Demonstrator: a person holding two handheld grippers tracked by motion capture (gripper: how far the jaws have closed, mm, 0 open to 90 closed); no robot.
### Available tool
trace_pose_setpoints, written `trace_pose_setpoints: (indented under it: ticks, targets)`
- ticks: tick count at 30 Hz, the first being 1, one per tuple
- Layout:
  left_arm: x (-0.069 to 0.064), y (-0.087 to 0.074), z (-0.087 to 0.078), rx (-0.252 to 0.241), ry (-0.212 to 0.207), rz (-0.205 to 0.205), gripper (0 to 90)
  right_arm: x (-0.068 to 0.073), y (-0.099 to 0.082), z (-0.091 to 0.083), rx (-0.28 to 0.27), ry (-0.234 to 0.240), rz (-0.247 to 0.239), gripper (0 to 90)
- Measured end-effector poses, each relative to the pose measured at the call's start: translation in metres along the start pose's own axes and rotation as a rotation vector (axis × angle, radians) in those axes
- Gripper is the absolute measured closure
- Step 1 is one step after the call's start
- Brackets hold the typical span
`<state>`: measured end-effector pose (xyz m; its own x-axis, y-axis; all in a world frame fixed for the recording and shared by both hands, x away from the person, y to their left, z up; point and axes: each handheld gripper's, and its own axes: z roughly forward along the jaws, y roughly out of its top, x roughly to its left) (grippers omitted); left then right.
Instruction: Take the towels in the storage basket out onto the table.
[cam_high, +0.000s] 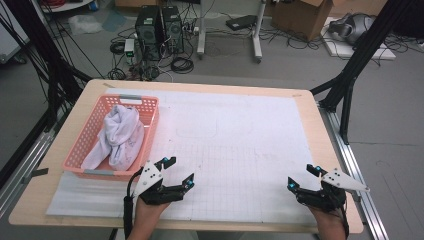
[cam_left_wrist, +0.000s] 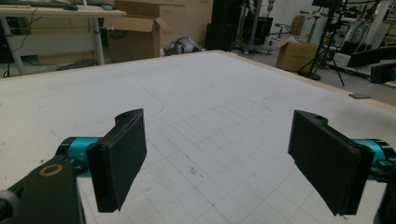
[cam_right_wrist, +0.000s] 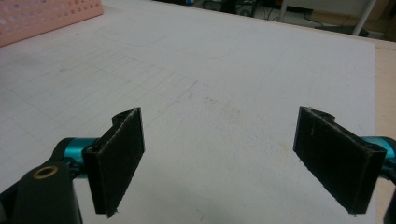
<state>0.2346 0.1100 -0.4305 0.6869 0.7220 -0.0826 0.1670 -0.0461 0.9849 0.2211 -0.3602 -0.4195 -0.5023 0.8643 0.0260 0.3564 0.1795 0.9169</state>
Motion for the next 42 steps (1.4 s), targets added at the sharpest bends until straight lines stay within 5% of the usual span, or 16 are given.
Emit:
trace_pose_setpoints:
  ticks: [11, 26, 42]
  targets:
    - [0.005, -0.002, 0.001, 0.005, 0.004, -0.039, 19.4, -0.006, -0.004, 0.004, 0.005, 0.019, 0.018, 15.1]
    - [-0.004, 0.003, -0.006, 0.032, -0.003, -0.018, 22.8, -0.002, 0.000, 0.007, 0.022, 0.038, 0.021, 15.2]
    - [-0.003, 0.027, -0.018, 0.003, -0.021, -0.020, 22.2, 0.000, 0.000, 0.014, 0.045, 0.054, 0.000, 15.2]
